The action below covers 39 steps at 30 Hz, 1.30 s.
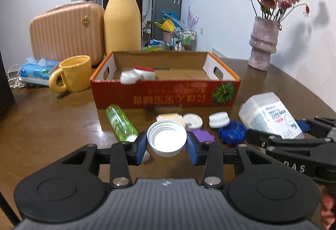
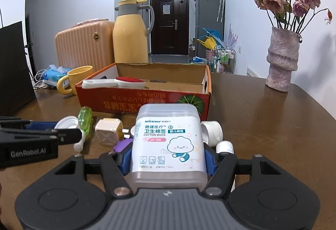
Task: Organize rigid objects
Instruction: 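Carry the cap into the box with the left gripper while the right carries the cotton-bud box there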
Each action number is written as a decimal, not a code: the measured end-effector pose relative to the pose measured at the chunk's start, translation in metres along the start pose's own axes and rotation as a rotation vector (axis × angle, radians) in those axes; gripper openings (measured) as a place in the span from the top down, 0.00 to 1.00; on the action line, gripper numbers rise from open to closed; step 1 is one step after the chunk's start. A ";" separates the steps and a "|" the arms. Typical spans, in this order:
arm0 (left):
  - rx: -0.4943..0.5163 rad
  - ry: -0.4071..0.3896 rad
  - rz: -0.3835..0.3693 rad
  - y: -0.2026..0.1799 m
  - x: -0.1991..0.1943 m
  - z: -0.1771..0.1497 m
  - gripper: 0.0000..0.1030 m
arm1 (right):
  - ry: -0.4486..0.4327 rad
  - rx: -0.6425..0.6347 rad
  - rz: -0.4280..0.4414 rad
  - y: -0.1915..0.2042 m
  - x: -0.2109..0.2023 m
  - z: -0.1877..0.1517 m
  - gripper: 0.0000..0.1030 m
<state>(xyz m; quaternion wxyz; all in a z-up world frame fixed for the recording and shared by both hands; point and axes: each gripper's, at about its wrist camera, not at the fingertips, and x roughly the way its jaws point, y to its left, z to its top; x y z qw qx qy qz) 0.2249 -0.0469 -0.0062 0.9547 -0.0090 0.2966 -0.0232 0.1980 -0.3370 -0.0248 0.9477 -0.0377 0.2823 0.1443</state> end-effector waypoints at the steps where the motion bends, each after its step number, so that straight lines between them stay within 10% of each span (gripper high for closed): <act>1: -0.003 -0.005 0.001 0.002 0.000 0.003 0.61 | -0.002 0.001 -0.001 0.000 0.001 0.003 0.38; 39: -0.120 -0.122 0.083 0.066 0.078 0.122 0.61 | -0.057 0.047 -0.001 0.018 0.113 0.111 0.38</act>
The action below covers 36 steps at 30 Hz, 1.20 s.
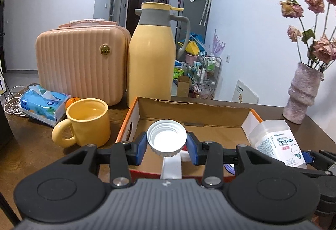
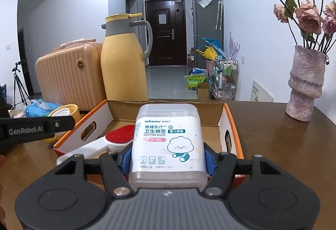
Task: Organize rigid objects
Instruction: 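Carry the cap into the box with the left gripper while the right carries the cotton-bud box there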
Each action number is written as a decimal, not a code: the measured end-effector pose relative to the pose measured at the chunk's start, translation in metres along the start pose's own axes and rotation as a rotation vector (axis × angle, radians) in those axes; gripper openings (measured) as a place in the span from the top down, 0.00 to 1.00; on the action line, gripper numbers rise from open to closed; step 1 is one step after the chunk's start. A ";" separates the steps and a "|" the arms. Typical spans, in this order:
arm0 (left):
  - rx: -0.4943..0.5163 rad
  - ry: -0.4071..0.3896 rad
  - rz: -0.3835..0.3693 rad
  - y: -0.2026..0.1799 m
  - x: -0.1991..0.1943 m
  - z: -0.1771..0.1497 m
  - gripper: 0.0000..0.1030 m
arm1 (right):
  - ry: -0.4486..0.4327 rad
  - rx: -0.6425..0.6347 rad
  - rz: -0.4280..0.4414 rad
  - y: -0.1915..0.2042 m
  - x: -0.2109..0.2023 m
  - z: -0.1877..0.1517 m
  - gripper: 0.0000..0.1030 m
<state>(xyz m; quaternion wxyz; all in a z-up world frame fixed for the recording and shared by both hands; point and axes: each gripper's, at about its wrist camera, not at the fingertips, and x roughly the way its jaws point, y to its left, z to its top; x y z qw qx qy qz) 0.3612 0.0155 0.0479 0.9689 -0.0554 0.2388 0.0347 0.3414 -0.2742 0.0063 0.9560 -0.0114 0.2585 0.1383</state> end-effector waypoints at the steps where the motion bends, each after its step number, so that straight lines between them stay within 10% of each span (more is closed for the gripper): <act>1: -0.004 0.003 0.002 0.001 0.004 0.002 0.61 | 0.000 0.001 -0.001 0.000 0.002 0.001 0.38; 36: 0.009 0.084 0.045 0.010 0.089 0.016 0.61 | 0.096 0.022 -0.014 -0.009 0.075 0.001 0.38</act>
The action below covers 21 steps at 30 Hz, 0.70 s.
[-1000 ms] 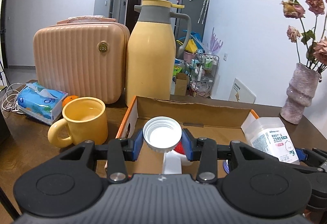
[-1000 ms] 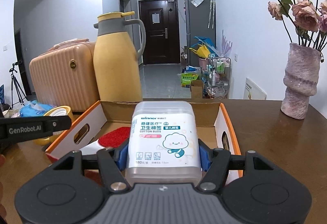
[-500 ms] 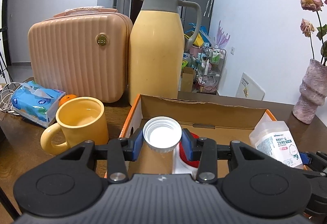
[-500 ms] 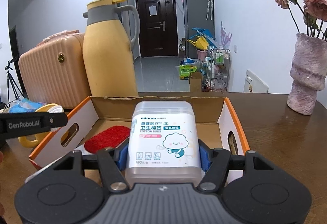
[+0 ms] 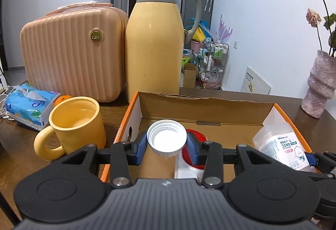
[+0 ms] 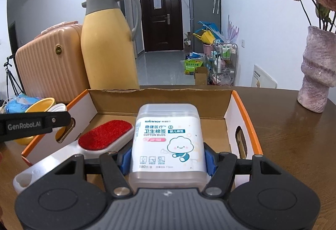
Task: Organize rigid objects
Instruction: 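Carry the cap into the box with the left gripper while the right carries the cotton-bud box there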
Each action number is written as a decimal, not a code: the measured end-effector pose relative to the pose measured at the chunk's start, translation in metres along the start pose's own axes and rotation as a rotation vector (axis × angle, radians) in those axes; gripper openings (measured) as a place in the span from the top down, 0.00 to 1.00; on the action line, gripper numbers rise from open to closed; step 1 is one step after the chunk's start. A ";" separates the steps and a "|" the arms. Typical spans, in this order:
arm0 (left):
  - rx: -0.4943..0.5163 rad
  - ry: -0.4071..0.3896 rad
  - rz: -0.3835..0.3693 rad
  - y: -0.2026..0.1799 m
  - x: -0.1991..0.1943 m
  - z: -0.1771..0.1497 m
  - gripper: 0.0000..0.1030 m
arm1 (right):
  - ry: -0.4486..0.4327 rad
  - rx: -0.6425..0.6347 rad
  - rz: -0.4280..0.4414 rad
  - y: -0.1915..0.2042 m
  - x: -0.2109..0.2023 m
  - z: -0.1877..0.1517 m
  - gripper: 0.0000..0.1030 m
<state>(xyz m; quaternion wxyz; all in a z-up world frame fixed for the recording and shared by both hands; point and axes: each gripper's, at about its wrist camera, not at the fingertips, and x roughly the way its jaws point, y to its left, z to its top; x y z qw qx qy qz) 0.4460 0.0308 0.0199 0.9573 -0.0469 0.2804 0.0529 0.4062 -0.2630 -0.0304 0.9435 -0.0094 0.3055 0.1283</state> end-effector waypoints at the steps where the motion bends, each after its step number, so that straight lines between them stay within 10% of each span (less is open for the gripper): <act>1: 0.003 -0.001 -0.004 0.000 0.000 0.000 0.61 | 0.001 -0.001 -0.001 0.000 0.000 0.000 0.38; 5: 0.024 -0.010 -0.015 -0.003 -0.001 -0.001 0.58 | 0.023 0.012 -0.003 -0.002 0.004 0.002 0.38; 9: 0.027 -0.018 -0.026 -0.003 -0.003 -0.001 0.02 | 0.003 0.013 -0.042 -0.002 0.005 0.005 0.00; 21: 0.003 -0.069 0.027 0.000 -0.012 0.000 0.00 | -0.007 0.039 -0.047 -0.012 0.000 0.006 0.00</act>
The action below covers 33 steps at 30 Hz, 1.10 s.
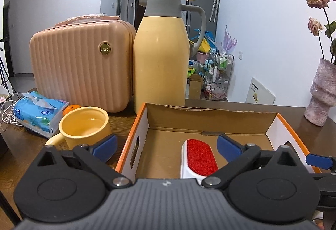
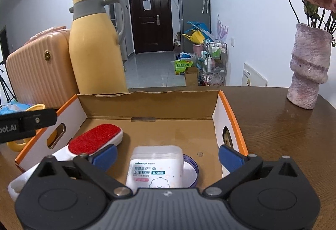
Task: Organize rigid objects
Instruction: 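Carry the cap into the box with the left gripper while the right carries the cotton-bud box there, then open both grippers and lift them away from the box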
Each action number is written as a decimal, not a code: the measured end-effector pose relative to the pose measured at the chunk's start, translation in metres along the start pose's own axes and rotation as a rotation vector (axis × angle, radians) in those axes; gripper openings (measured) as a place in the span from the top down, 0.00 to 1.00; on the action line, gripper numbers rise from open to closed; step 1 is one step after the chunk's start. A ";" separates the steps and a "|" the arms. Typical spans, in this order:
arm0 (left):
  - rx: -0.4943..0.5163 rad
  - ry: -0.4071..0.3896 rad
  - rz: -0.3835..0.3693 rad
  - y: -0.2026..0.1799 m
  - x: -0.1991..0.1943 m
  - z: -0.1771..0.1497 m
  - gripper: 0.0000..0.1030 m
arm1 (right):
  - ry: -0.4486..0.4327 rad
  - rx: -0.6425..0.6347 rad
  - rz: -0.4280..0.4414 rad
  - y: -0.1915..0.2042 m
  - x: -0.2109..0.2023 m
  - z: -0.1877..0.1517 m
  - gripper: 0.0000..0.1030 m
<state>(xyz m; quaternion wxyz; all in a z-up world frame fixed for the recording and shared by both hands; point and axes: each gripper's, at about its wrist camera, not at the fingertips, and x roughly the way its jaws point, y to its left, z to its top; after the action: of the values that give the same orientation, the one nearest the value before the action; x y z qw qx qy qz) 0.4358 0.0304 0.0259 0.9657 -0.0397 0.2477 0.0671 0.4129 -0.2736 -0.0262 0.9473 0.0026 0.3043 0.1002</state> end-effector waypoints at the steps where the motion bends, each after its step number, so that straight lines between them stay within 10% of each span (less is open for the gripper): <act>1: -0.002 -0.001 0.000 0.000 0.000 0.000 0.00 | -0.001 0.000 0.000 0.000 0.000 0.000 0.00; 33: -0.022 -0.035 0.019 0.006 -0.032 -0.004 0.00 | -0.045 -0.022 0.015 0.002 -0.041 -0.011 0.00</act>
<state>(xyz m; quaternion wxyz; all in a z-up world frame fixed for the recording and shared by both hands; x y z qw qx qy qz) 0.4051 0.0327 0.0376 0.9687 -0.0467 0.2304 0.0796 0.3741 -0.2800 -0.0114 0.9531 -0.0031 0.2818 0.1105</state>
